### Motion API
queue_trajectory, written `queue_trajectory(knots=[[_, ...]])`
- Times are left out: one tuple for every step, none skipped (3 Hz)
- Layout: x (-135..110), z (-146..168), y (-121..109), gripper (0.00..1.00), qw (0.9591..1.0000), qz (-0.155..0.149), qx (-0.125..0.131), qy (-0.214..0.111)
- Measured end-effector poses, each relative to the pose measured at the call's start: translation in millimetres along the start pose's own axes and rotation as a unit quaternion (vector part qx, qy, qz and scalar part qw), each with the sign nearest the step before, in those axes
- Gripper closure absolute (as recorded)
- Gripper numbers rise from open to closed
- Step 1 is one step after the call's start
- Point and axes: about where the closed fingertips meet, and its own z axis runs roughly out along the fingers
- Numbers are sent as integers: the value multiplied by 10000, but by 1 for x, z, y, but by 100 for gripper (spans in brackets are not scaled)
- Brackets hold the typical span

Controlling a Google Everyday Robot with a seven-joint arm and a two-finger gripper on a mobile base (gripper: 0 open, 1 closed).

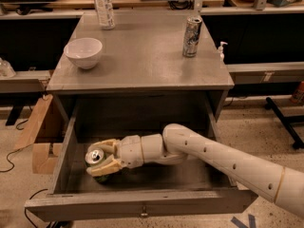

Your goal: Place green can into top drawer

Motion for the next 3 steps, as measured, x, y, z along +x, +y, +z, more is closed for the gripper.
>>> queue_trajectory(knots=[[-1, 0, 0, 52, 10000, 0, 0, 0], [-1, 0, 0, 21, 10000, 0, -1, 0], [-1, 0, 0, 0, 10000, 0, -1, 0]])
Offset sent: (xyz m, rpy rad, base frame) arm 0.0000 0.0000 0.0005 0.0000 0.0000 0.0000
